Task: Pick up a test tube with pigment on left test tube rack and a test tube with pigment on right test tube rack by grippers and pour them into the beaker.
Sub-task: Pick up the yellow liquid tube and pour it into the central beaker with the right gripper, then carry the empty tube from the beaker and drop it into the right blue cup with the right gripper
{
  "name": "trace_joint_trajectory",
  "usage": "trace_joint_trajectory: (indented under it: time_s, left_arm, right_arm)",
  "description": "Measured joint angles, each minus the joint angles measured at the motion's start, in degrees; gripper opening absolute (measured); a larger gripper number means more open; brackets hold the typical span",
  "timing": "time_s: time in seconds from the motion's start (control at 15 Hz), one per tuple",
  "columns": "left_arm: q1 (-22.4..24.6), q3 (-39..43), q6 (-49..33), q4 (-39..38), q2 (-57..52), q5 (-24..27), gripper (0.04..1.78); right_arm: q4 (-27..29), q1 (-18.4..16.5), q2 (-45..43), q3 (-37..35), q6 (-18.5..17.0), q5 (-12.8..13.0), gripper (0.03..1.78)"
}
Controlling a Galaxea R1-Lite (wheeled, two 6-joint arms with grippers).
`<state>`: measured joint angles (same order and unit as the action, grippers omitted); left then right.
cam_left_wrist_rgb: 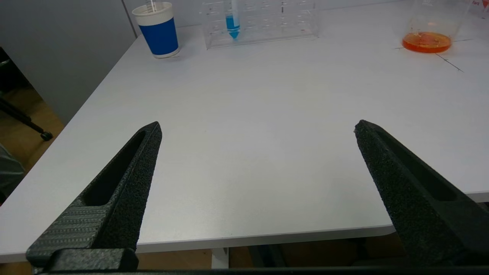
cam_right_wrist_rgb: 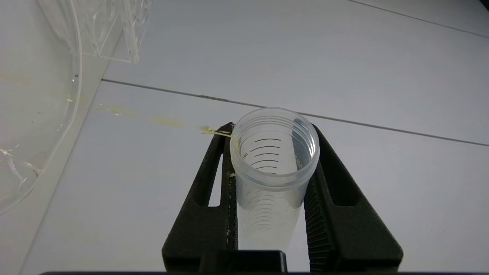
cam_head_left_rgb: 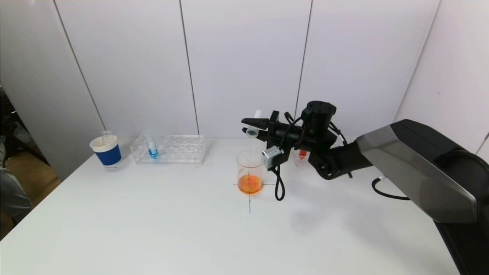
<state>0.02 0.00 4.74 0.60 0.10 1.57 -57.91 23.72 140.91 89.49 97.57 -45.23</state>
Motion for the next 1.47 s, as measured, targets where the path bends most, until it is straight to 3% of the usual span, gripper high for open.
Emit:
trace_joint_trajectory:
  time_s: [0.53, 0.73, 0.87, 1.07, 1.33, 1.47]
  left_arm:
    - [0.02, 0.00, -0.01, 0.02, 0.00, 0.00, 1.76]
    - [0.02, 0.00, -0.01, 0.02, 0.00, 0.05, 1.76]
    - [0.02, 0.00, -0.04, 0.00, 0.00, 0.02, 1.76]
    - [0.02, 0.00, -0.01, 0.02, 0.00, 0.00, 1.76]
    - [0.02, 0.00, -0.01, 0.02, 0.00, 0.00, 1.76]
    - [0.02, 0.00, -0.01, 0.02, 0.00, 0.00, 1.76]
  right_arm:
    - [-0.20, 0.09, -0.30, -0.33, 0.24, 0.59, 0.55]
    - [-0.50, 0.15, -0.12, -0.30, -1.96, 1.68, 0.55]
    - [-1.29, 0.09, -0.06, -0.16, -6.92, 3.01, 0.55]
    - [-2.95, -0.02, -0.26, -0.05, -16.46, 7.17, 0.55]
    - [-2.97, -0.74, -2.29, 0.12, -30.60, 15.47, 0.55]
    - [-2.57, -1.01, -4.11, 0.17, -39.63, 21.00, 0.55]
